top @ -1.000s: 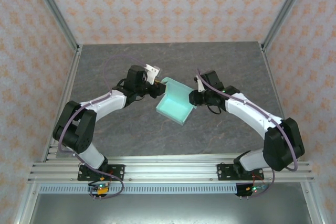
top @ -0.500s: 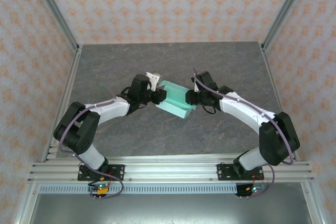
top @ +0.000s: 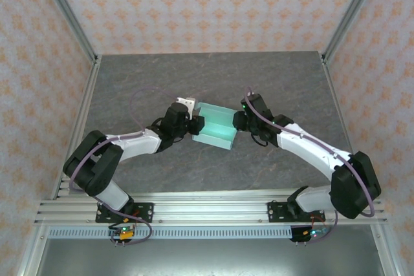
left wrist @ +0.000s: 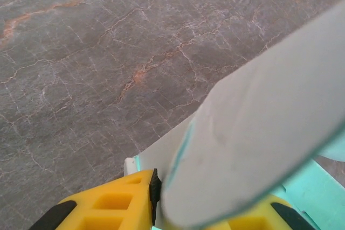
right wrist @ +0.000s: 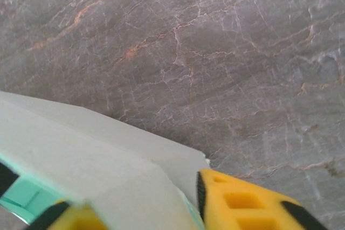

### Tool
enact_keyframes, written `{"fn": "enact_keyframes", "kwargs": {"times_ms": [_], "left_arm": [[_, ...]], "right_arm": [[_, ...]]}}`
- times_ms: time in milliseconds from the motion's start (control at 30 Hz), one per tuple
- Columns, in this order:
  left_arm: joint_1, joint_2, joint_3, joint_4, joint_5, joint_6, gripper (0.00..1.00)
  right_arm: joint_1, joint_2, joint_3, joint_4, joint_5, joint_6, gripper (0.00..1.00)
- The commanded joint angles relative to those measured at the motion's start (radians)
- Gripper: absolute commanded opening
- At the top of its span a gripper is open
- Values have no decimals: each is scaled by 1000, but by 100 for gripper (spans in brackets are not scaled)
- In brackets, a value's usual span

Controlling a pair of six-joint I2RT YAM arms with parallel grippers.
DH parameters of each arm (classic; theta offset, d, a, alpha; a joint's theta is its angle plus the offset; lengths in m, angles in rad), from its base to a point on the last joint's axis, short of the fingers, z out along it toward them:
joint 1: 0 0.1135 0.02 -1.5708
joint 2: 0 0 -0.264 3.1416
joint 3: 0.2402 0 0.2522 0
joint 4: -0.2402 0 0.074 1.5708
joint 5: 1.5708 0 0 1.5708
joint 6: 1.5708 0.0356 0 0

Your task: Fold the paper box

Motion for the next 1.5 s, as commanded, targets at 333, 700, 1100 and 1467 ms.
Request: {"fn": "enact_keyframes", "kwargs": {"times_ms": [333,700,1100,1467], "left_arm": [[-114,-22,-57,114,-232,-39,24],[-201,-48,-144,225,-391,-68,24],[-242,-111,-217,213,-369,-88,61],[-270,-521,-314,3,-452,-153,73]], "right_arm": [[47,21,-41,196,-4,207,17],[77,12,-111,243,23,248,18],[77,-121,-314,289,21,201,30],[78,-463,-347,113,101,237,53]]}}
